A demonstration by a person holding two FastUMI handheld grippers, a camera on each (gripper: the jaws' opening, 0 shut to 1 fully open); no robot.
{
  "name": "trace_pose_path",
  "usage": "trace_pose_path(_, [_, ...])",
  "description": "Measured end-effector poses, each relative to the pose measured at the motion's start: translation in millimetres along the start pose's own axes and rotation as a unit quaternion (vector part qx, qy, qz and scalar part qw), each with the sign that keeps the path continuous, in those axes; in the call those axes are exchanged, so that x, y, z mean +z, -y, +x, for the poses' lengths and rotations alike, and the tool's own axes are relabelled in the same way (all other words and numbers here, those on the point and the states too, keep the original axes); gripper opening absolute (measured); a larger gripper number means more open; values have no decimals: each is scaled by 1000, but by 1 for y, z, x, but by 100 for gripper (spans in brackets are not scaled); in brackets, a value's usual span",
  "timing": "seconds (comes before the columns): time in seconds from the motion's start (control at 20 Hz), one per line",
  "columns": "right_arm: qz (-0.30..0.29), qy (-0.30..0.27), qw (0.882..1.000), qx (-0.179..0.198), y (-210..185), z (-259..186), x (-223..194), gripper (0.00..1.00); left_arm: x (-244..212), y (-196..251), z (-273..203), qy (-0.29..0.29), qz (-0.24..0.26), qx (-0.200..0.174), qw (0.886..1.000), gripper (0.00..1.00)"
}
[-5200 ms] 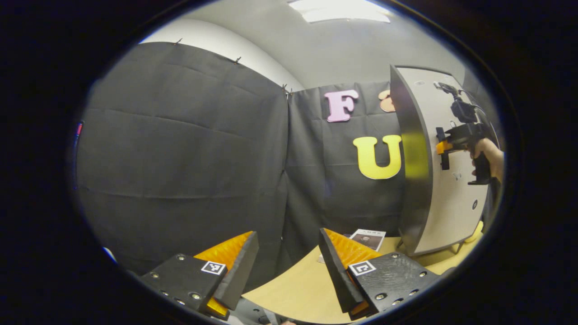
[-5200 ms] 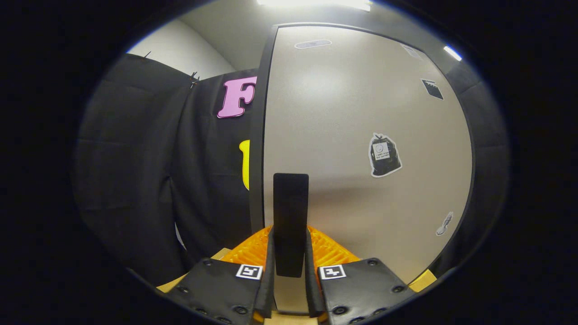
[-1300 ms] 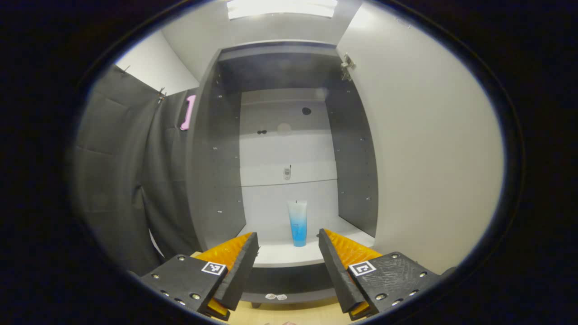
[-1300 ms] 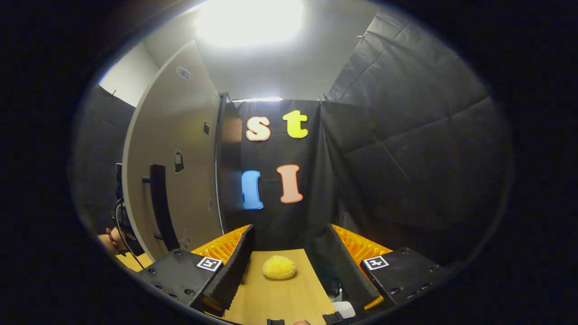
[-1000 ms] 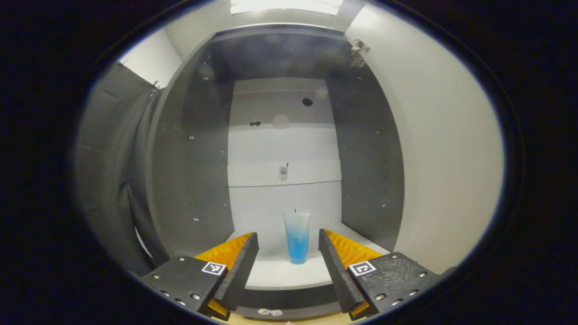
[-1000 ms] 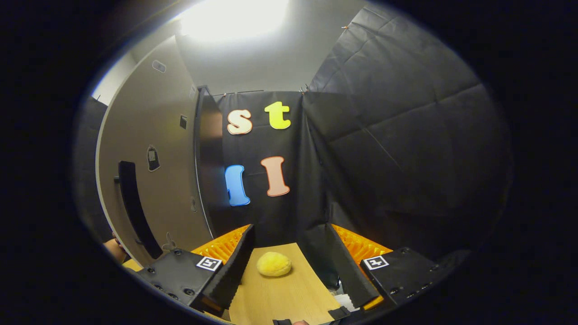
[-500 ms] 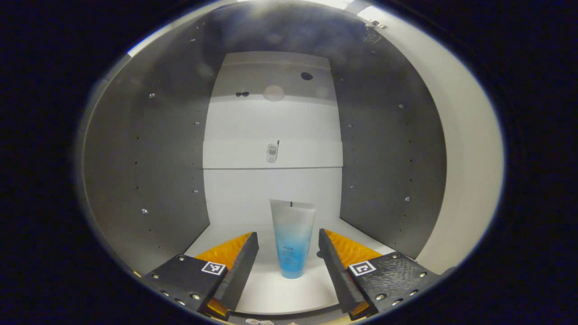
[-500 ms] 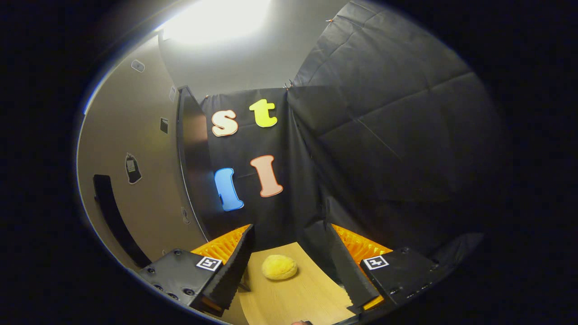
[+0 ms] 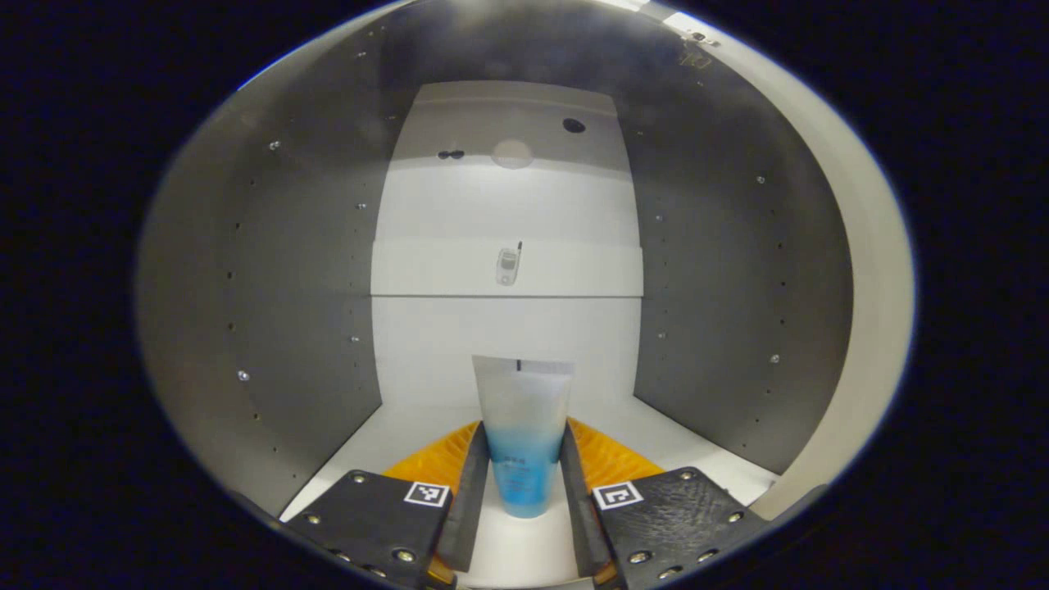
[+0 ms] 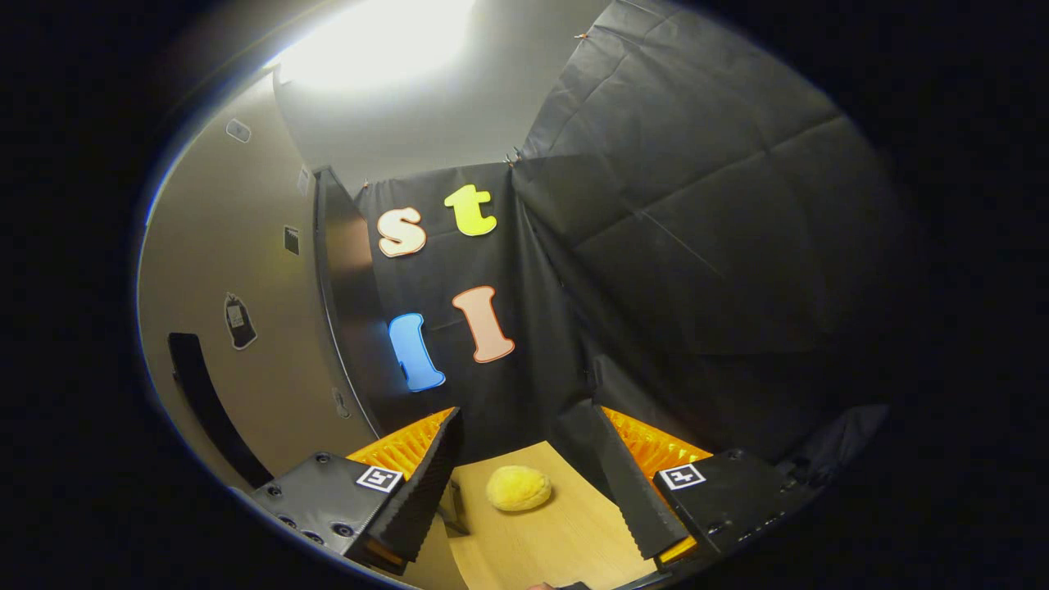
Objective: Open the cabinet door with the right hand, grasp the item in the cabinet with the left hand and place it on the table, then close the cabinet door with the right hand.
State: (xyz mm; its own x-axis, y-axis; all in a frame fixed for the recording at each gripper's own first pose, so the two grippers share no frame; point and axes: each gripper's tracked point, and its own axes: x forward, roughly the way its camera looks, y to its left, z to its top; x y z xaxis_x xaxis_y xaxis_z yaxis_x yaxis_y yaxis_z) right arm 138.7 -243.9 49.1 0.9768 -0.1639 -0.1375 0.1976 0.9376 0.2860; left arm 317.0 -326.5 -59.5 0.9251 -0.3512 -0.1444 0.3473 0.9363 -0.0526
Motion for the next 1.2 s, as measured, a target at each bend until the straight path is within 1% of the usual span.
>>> trace_pose_path(0.05, [-4, -1, 1000, 2, 0, 1, 0, 98, -1, 2, 1, -2, -2, -2, 1000, 52])
trace_pose_path(0.15, [-7, 1, 1000, 8, 0, 0, 2, 98, 0, 1, -3, 0, 0, -3, 1000, 46])
trace_pose_path(0.45, [2, 0, 1000, 25, -1, 0, 3, 98, 17, 6, -31, 23, 15, -3, 1000, 46])
trace_pose_path(0.5, [1, -1, 1000, 28, -1, 0, 3, 98, 21, 7, -37, 29, 15, -3, 999, 49])
trace_pose_path(0.65, [-1, -2, 999, 38, -1, 4, 4, 98, 28, 7, -63, 46, 19, -4, 999, 46])
trace_pose_path(0.7, [-4, -2, 999, 42, -1, 0, 4, 98, 28, 6, -72, 49, 18, -3, 999, 48])
trace_pose_path(0.8, [-13, 0, 999, 50, -4, 2, 5, 98, 25, 2, -93, 52, 21, 5, 998, 46])
trace_pose_path(1.2, [-22, -17, 995, 91, -13, -2, -8, 98, -10, -30, -187, 50, 16, 47, 998, 46])
